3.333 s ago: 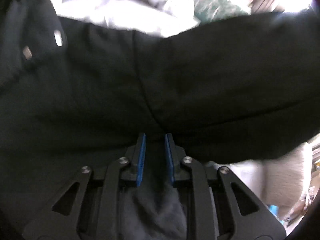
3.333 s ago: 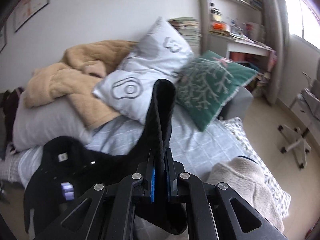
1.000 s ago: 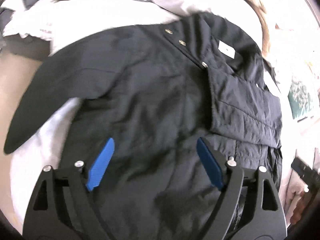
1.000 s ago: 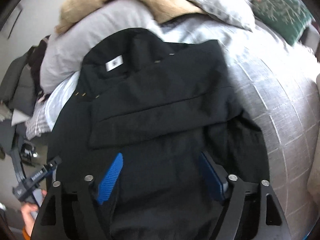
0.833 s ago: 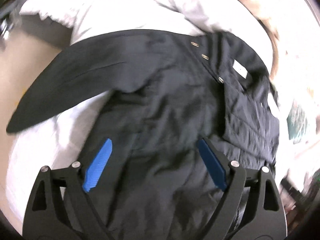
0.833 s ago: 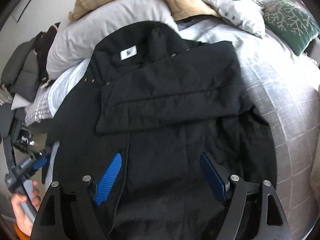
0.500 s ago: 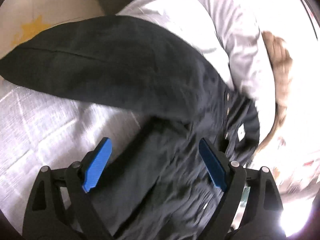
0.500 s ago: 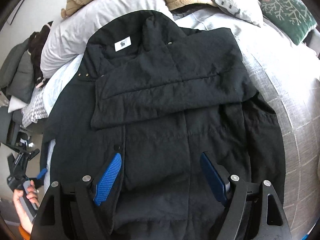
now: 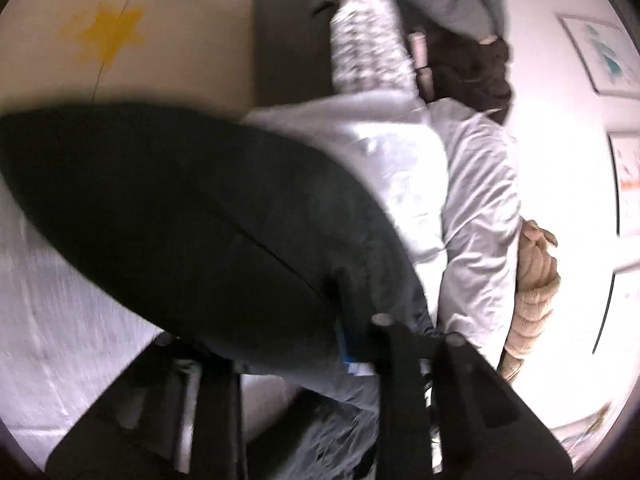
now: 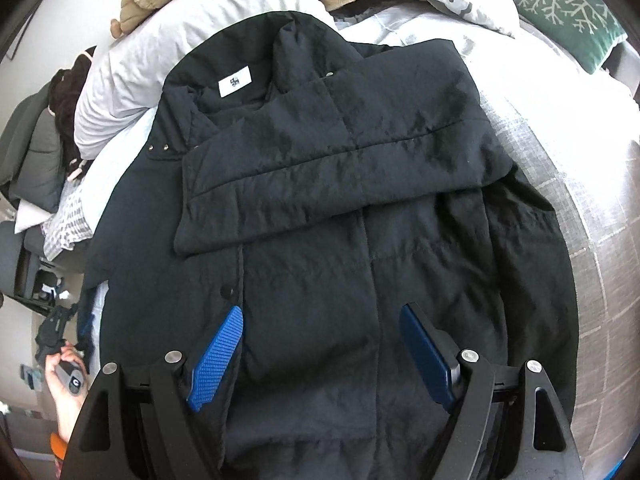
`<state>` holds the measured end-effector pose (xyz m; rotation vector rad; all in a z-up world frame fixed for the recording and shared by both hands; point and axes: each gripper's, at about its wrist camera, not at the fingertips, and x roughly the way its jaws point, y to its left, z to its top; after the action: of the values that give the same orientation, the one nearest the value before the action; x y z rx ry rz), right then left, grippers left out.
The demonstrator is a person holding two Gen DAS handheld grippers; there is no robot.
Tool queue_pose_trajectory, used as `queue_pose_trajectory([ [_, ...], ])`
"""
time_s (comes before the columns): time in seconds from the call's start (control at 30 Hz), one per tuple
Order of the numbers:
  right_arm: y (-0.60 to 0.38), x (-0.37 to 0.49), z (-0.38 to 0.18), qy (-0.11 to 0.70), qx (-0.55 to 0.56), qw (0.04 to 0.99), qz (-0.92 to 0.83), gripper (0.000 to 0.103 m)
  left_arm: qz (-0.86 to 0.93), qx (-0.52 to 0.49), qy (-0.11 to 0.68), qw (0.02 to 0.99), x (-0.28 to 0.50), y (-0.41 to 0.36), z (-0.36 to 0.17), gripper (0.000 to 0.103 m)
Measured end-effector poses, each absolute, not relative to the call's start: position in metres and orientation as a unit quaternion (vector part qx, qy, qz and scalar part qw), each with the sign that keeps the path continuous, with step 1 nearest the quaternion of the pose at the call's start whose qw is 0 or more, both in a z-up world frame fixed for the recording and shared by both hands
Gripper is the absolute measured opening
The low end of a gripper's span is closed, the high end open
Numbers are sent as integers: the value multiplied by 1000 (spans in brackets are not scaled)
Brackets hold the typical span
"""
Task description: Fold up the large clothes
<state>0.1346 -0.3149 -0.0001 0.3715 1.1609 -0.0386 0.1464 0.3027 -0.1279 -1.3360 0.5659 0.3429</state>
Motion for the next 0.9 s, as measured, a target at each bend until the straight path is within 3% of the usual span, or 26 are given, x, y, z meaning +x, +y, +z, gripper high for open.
queue_pose_trajectory([
  [0.23, -324, 135, 0, 541, 194, 818, -21, 83, 99, -439, 198, 871, 161, 264, -22, 13],
  [0.43, -322, 135, 2, 540, 197, 818, -13, 83, -36, -234, 214, 948, 186, 162, 45, 18],
  [0.57, -322, 135, 1, 541, 196, 818, -14, 83, -160, -104, 304, 933, 208, 79, 22, 32],
  [0.63, -322, 136, 1, 542, 196, 817, -14, 83, -186, -68, 351, 915, 215, 53, -2, 58],
  [0.77, -321, 136, 0, 544, 191, 817, -15, 83, -196, 2, 447, 873, 218, 16, -56, 60],
  [0.9, -318, 137, -4, 548, 185, 816, -14, 83, -210, 14, 472, 856, 204, 13, -68, 61],
])
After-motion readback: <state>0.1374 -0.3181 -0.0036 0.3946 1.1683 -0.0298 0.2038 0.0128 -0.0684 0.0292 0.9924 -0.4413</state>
